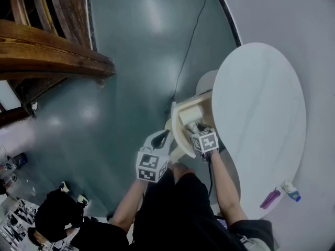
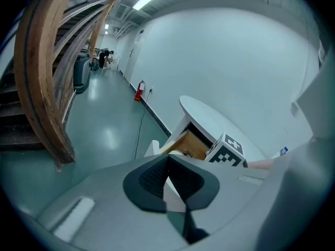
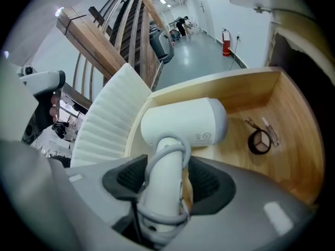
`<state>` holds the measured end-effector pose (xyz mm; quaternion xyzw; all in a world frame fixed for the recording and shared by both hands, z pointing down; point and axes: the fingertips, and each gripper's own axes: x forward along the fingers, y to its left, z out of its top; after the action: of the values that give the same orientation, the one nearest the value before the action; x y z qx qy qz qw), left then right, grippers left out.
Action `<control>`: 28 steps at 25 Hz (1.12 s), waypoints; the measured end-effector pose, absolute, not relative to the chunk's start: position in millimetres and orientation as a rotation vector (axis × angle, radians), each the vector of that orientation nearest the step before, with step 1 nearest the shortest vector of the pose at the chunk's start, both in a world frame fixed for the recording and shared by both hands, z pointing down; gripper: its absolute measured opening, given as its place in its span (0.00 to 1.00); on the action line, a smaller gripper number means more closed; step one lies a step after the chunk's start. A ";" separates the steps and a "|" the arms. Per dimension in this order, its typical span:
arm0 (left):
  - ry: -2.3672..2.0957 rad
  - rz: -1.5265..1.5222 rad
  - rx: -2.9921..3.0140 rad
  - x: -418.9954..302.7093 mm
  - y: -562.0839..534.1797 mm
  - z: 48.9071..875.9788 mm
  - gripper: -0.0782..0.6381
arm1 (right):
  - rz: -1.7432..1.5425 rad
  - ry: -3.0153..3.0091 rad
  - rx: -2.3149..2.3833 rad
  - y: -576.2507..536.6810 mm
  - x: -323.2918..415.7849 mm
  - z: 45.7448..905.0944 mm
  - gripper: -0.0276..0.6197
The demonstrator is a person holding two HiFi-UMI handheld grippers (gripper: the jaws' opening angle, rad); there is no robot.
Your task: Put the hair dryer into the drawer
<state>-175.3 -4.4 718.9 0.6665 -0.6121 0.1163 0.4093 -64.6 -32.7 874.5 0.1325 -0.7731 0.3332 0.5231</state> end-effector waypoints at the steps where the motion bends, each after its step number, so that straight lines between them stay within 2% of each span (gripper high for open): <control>1: -1.540 0.293 1.677 -177.2 -5.9 719.9 0.12 | 0.801 -1.845 0.313 -33.0 -65.7 877.5 0.43; 18: -1.538 0.291 1.648 -184.0 -11.4 728.3 0.12 | 0.780 -1.707 0.281 -34.7 -59.8 895.3 0.45; 28: -1.552 0.286 1.666 -182.4 -13.0 715.1 0.12 | 0.781 -1.760 0.310 -38.8 -64.0 876.5 0.45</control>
<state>-182.4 -13.0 715.1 0.6620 -0.6166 0.1138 0.4107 -64.0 -38.8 876.5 0.1316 -0.7471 0.3313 0.5611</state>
